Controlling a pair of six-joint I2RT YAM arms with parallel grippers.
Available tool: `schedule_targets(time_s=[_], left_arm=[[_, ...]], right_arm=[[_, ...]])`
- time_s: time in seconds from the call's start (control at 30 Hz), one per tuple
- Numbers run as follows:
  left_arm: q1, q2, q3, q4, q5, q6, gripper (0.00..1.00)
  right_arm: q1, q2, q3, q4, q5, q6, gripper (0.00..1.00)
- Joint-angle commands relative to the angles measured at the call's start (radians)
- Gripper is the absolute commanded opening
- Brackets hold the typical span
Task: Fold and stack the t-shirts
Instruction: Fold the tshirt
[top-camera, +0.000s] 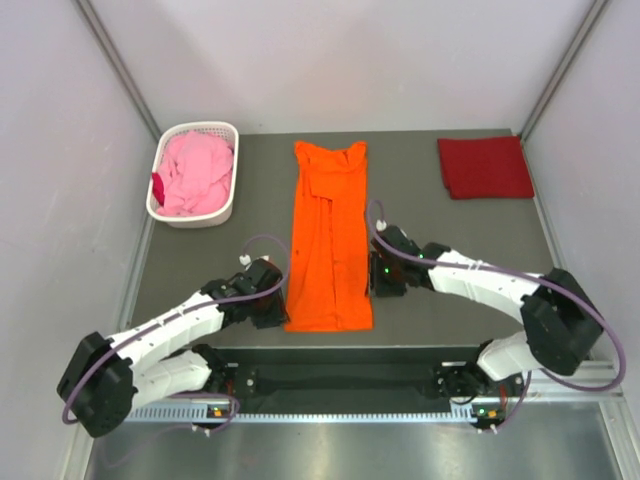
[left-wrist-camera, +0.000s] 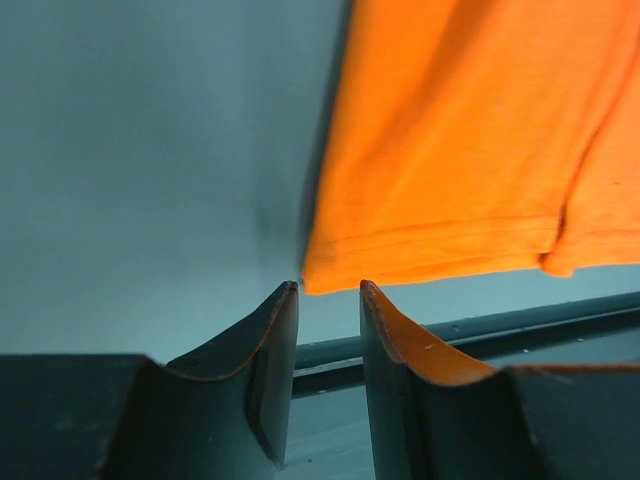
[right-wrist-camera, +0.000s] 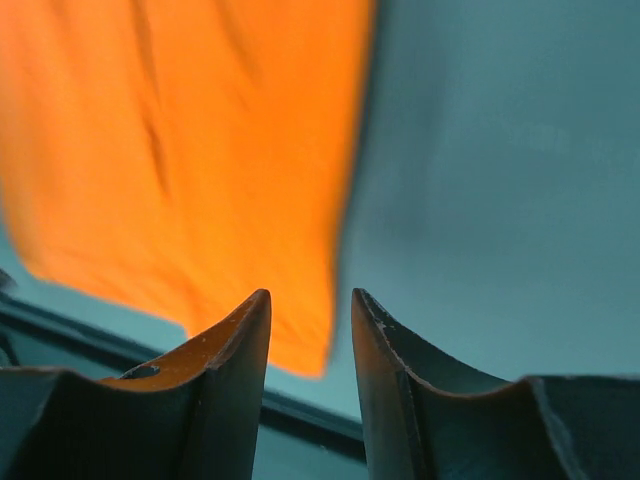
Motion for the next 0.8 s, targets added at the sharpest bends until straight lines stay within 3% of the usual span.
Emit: schedule_targets(time_s=[0.0, 0.33, 0.53, 0.63, 0.73, 0.77], left_arm=[[-0.002, 0.026, -0.019, 0.055, -0.007, -0.025, 0.35], [-0.004, 0.103, -0.045, 0.112, -0.004, -0.008, 0.33], [-0.004, 0.09, -0.064, 0.144, -0.001, -0.008, 0.21], [-0.005, 0.089, -0.066, 0.155, -0.001, -0.013, 0.11], [-0.004, 0.092, -0.065, 0.166, 0.034, -0.013, 0.0], [-0.005, 0.093, -0.065, 0.167, 0.04, -0.014, 0.0]], right_arm=[[0.042, -0.106, -0.114, 0.035, -0.035, 0.088, 0.39], [0.115, -0.157, -0.261, 0.166, -0.049, 0.186, 0.4], [0.155, -0.113, -0.303, 0.232, -0.04, 0.223, 0.4], [0.164, -0.087, -0.303, 0.235, -0.016, 0.229, 0.37], [0.167, -0.079, -0.304, 0.224, -0.006, 0.232, 0.26], [0.168, -0.086, -0.304, 0.217, 0.019, 0.232, 0.13]])
